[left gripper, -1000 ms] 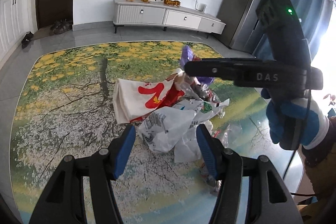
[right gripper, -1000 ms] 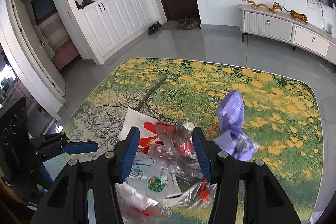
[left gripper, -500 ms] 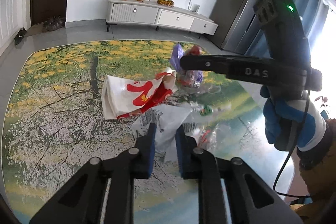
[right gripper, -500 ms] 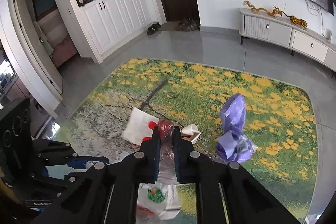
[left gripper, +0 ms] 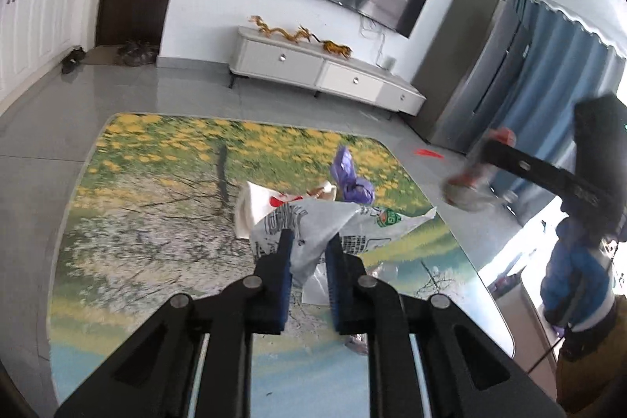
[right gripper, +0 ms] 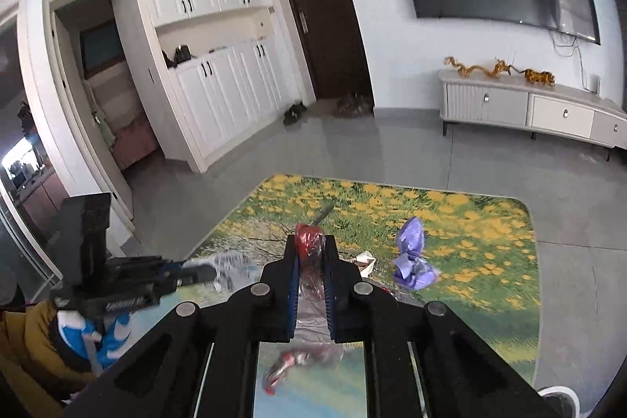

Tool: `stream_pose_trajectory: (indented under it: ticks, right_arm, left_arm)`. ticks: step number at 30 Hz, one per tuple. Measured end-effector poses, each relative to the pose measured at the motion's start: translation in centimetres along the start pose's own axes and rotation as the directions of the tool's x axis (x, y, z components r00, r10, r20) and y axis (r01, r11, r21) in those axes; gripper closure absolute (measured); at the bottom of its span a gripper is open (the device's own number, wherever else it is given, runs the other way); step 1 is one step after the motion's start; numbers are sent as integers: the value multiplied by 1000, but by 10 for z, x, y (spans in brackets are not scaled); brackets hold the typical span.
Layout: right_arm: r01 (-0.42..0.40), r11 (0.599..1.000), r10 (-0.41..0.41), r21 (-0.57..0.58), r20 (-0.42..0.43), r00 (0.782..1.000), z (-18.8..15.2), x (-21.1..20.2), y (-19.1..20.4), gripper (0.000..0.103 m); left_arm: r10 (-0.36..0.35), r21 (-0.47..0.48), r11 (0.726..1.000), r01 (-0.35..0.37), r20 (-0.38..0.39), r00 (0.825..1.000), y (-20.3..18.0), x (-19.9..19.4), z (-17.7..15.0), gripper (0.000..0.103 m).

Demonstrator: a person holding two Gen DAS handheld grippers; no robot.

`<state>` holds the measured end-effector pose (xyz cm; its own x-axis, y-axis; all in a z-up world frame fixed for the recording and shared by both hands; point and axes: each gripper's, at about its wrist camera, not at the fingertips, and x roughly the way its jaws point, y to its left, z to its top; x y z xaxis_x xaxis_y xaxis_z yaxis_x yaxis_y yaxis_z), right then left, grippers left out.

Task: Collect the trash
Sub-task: 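Carry the white bag and clear bottle to the bin and release both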

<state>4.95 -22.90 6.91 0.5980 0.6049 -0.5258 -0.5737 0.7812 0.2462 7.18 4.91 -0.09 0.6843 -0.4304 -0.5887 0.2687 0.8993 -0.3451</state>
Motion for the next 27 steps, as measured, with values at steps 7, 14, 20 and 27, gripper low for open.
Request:
stream_pose_trajectory:
  ticks: [7, 14, 20, 27]
  right_arm:
    - [73, 995, -78, 66, 79, 994, -18, -71, -28, 92]
    - [175, 966, -198, 189, 107, 974, -60, -135, -92, 92]
    - [235, 898, -286, 371, 88, 954, -118, -179, -170, 92]
    - [256, 801, -326, 541, 36, 945, -180, -193, -252, 90]
  left_arm:
    - [-10, -1, 1000, 10, 30, 999, -24, -19, 12, 89]
    - [-67, 64, 995, 70, -41, 997, -95, 18, 25, 89]
    - [-111, 162, 977, 136, -156, 982, -188, 83, 18, 89]
    - [-109, 284, 938, 199, -305, 946, -300, 172, -18, 89]
